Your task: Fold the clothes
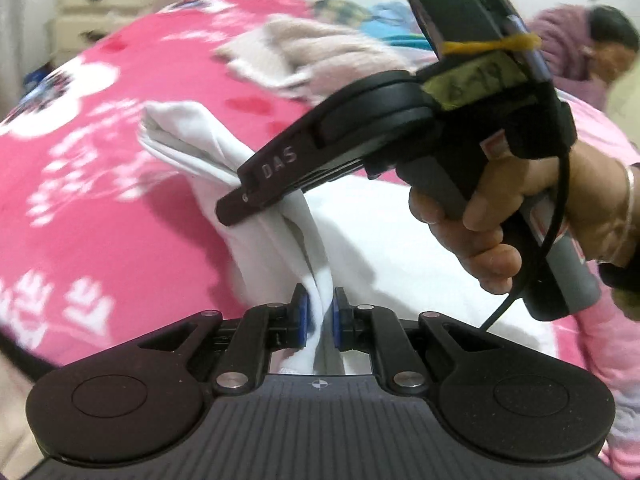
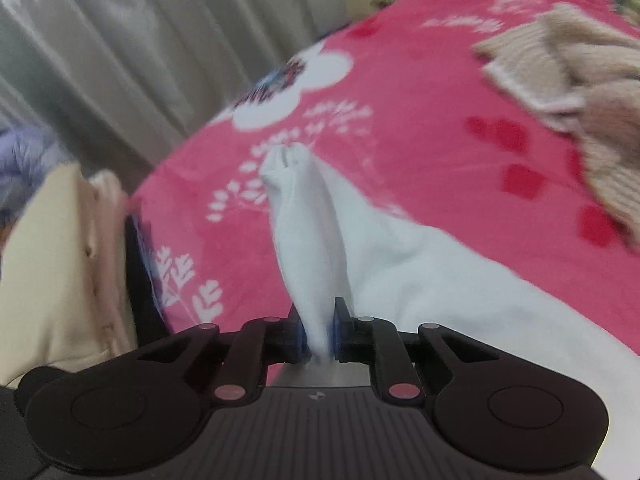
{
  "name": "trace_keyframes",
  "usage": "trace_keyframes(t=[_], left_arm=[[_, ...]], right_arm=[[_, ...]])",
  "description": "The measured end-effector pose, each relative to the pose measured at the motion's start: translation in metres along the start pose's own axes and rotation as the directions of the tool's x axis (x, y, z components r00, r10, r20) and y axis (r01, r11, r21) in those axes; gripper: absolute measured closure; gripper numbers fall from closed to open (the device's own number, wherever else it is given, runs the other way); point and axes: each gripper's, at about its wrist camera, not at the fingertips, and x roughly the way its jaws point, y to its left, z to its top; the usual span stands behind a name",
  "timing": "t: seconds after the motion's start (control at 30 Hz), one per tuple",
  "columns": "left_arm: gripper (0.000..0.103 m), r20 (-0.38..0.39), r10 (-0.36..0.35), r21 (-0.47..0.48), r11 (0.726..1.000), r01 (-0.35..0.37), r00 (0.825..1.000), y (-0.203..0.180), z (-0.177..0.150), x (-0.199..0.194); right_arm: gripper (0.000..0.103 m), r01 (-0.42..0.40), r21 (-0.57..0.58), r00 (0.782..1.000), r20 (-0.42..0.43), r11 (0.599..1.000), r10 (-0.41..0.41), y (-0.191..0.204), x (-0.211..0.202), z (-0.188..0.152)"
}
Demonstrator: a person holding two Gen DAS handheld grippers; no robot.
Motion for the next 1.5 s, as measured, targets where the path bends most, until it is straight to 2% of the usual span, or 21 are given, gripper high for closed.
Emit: trace_keyframes(t=[0.13, 0.23, 0.5, 0.67, 0.73, 1.0, 1.07, 1.13, 1.27, 1.33, 1.43, 1.5], left_arm=[[0.093, -0.018, -0.078, 0.077, 0.994, 0.079, 0.997, -0.034, 0.010, 0.008], [0.093, -0.058, -0.142, 0.127, 0.981, 0.148, 0.988, -0.062, 0.018, 0.022], [0.093, -0.181, -0.266, 0.215, 0.929, 0.302, 0.947, -0.131, 0.028, 0.084], [0.094, -0.252, -0.311, 0.243, 0.896, 0.371, 0.916, -0.174, 0.022, 0.130], [0.094, -0.277, -0.313, 0.248, 0.890, 0.382, 0.909, -0.187, 0.018, 0.147], [0.094, -0.329, -0.329, 0.250, 0.874, 0.417, 0.885, -0.222, 0.013, 0.194], [0.088, -0.338, -0.333, 0.243, 0.873, 0.423, 0.880, -0.231, 0.012, 0.193], [0.075, -0.322, -0.340, 0.219, 0.882, 0.418, 0.884, -0.219, 0.015, 0.181], [0.064, -0.278, -0.351, 0.164, 0.900, 0.404, 0.894, -0.185, 0.022, 0.155], [0.057, -0.255, -0.356, 0.136, 0.907, 0.397, 0.899, -0.168, 0.026, 0.141], [0.053, -0.221, -0.361, 0.094, 0.917, 0.388, 0.906, -0.143, 0.031, 0.121], [0.053, -0.206, -0.305, 0.060, 0.945, 0.323, 0.930, -0.120, 0.026, 0.117]], right_arm=[[0.088, 0.015, 0.048, 0.995, 0.097, 0.999, -0.020, -0.029, -0.053, -0.024], [0.088, 0.029, 0.133, 0.986, 0.162, 0.991, -0.050, -0.058, -0.087, -0.050], [0.089, 0.052, 0.377, 0.935, 0.306, 0.925, -0.178, -0.145, -0.154, -0.135], [0.089, 0.077, 0.468, 0.921, 0.305, 0.880, -0.243, -0.192, -0.164, -0.179], [0.089, 0.060, 0.517, 0.920, 0.303, 0.854, -0.248, -0.211, -0.163, -0.195], [0.089, -0.004, 0.585, 0.916, 0.328, 0.811, -0.232, -0.253, -0.163, -0.225], [0.089, -0.027, 0.603, 0.919, 0.329, 0.797, -0.218, -0.262, -0.159, -0.231], [0.089, -0.055, 0.631, 0.922, 0.330, 0.774, -0.203, -0.272, -0.152, -0.239], [0.086, -0.114, 0.671, 0.923, 0.344, 0.732, -0.172, -0.286, -0.147, -0.251], [0.080, -0.138, 0.681, 0.923, 0.352, 0.719, -0.156, -0.288, -0.151, -0.256], [0.063, -0.182, 0.685, 0.925, 0.363, 0.705, -0.113, -0.283, -0.158, -0.264], [0.057, -0.182, 0.686, 0.931, 0.351, 0.705, -0.100, -0.276, -0.160, -0.270]])
